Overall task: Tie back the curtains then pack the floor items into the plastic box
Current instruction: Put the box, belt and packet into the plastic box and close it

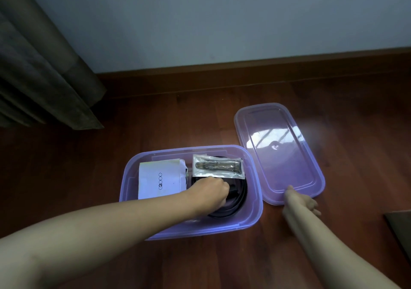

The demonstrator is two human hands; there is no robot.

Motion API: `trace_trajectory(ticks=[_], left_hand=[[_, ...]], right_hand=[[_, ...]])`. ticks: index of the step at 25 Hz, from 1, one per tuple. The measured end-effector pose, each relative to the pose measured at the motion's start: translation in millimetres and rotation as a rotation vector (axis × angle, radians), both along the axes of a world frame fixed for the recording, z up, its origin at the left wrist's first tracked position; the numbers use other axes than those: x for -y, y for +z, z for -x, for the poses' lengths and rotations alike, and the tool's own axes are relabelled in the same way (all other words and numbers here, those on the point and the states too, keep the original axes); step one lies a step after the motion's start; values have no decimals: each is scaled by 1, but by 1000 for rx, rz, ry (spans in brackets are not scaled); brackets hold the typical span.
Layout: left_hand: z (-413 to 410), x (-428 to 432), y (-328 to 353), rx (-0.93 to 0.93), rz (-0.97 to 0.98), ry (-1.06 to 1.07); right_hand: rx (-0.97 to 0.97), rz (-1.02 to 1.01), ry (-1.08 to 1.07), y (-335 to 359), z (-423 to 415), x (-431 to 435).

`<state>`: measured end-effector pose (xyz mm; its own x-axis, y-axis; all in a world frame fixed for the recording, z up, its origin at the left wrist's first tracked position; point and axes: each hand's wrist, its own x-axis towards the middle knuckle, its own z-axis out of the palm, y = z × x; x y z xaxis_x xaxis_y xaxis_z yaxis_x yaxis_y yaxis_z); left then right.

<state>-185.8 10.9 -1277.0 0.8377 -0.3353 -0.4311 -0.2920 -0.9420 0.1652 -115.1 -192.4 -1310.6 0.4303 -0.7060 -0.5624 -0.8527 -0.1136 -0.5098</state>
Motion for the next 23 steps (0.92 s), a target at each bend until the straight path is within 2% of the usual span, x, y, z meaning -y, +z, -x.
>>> trace_trajectory(ticks=[2,4,6,10,12,14,16,18,20,23], left_hand=[[-1,-4,8,36,69,40],[-7,-9,16,118,185,107],[-15,-16,25,195,375,281],[-48,-40,50,231,757,884],[-65,-57,65,107,1157,1296],[-67,-84,75,-58,1463,1468],[-47,-109,78,-103,1461,1375],[-11,-122,71,54,1153,1231],[35,-125,57,257,930,1183],[105,-119,33,387,885,1313]], right_hand=[[150,27,-61,2,-4,2],[353,-33,-142,8,-10,2],[517,-104,-175,20,-18,3],[764,-445,-283,38,-35,14],[771,-650,-193,38,-39,24],[689,-755,18,46,-33,25],[592,-773,220,58,-20,16],[529,-725,401,65,-3,0],[513,-525,626,61,15,-12],[476,-271,919,49,37,-30]])
